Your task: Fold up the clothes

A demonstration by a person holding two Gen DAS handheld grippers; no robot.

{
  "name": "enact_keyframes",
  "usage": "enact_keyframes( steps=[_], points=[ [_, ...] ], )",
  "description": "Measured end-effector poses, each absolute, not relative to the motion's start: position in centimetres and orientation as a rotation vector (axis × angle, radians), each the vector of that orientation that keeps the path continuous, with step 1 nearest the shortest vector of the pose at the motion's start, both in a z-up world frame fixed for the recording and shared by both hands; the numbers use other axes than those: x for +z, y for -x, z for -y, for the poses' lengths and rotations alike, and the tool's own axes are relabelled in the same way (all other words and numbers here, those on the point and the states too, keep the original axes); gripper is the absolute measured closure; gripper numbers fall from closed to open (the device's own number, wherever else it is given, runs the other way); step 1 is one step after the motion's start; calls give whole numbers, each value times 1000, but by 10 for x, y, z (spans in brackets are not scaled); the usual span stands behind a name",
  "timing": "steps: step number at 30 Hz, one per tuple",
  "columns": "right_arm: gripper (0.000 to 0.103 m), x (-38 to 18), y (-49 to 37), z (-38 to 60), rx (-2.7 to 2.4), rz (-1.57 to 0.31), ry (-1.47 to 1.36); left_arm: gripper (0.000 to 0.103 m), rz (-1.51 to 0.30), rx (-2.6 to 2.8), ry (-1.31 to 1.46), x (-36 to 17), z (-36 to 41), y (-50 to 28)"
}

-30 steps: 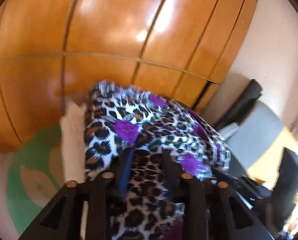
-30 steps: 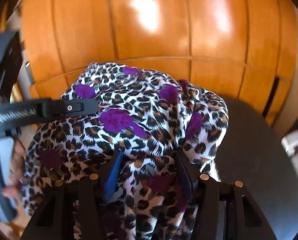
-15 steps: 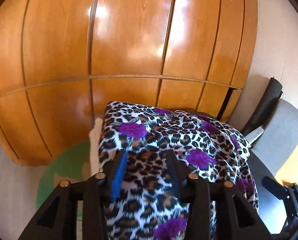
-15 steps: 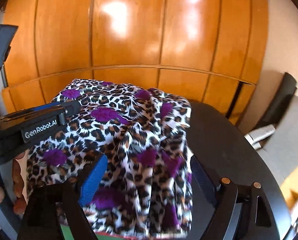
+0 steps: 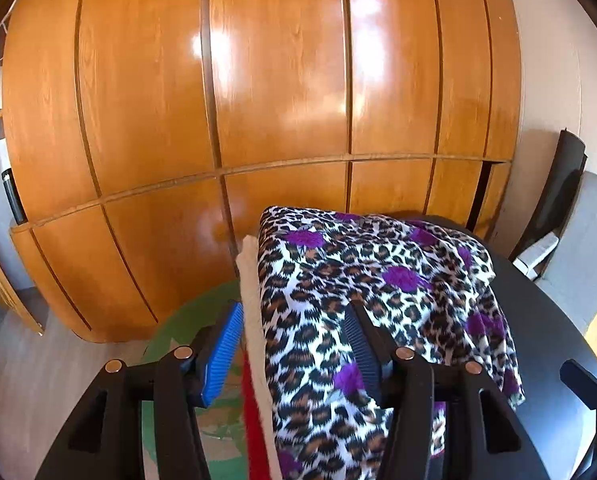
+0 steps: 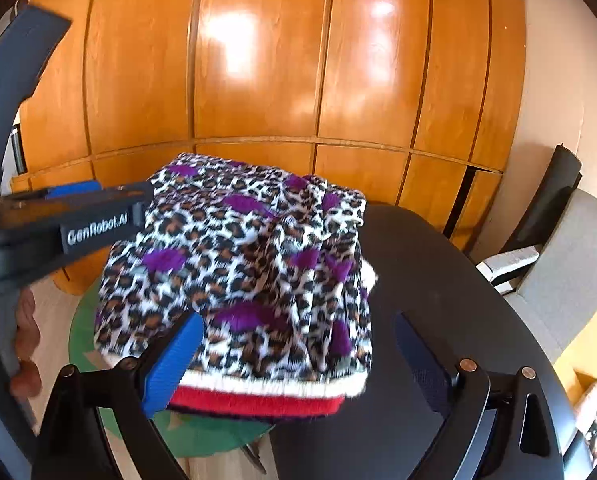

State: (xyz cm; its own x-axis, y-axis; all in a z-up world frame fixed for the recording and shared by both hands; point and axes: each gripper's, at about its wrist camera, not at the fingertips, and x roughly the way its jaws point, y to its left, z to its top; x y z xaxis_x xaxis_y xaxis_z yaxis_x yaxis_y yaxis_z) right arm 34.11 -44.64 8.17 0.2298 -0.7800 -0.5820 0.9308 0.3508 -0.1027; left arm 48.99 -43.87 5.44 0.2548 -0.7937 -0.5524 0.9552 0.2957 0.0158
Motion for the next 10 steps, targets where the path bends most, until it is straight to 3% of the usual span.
enact_keyframes(
  steps=[10],
  points=[
    [4, 75, -336, 431, -1219, -601, -302, 51, -430, -1236, -378, 60, 422, -478]
  ],
)
